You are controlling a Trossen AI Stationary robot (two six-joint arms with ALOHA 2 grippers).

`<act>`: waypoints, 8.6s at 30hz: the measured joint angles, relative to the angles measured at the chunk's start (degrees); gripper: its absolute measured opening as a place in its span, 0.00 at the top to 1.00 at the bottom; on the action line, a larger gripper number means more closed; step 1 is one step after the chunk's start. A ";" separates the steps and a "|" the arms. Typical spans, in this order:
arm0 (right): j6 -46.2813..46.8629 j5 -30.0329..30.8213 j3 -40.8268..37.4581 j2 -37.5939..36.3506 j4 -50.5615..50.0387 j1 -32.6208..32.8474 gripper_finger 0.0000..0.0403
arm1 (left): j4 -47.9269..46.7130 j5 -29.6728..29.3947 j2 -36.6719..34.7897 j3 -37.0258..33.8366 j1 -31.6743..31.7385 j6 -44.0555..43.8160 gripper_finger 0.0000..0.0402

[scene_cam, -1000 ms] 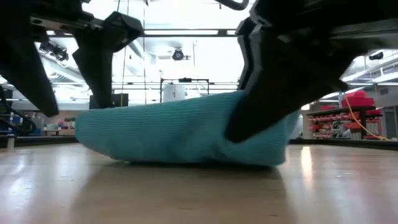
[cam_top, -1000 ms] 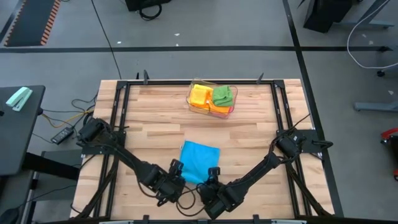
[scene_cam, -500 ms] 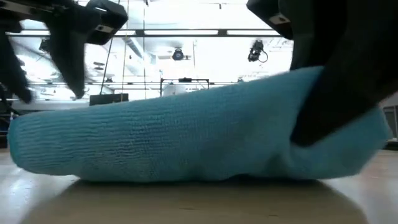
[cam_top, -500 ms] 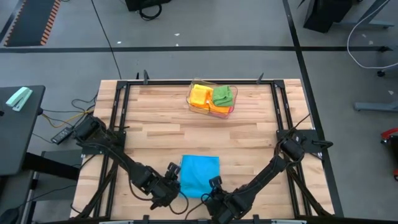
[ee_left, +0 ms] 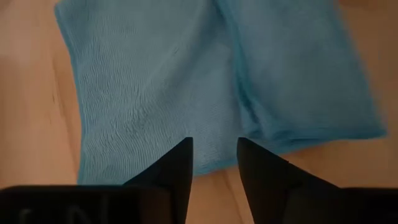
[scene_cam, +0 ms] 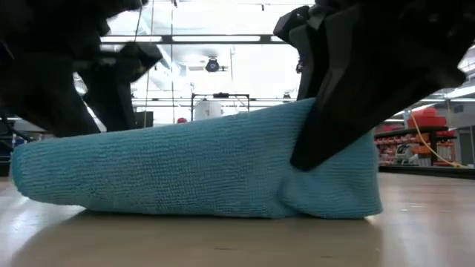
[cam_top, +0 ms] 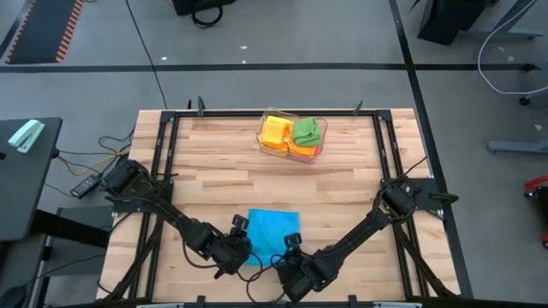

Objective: Fold microfiber towels
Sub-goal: Fold the blue microfiber cloth

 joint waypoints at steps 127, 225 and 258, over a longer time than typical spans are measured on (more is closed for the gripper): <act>10.75 -26.26 -15.78 -3.76 32.63 -10.10 0.90 | 9.15 9.99 -7.47 -9.97 2.12 -18.96 0.92; 30.27 -25.23 -21.94 -11.98 16.93 -12.93 0.60 | 13.67 25.47 -11.94 -9.90 16.11 8.32 0.58; 5.11 -11.44 -21.84 -14.42 31.90 -9.38 0.60 | 15.44 21.75 -4.46 -10.10 18.28 3.34 0.66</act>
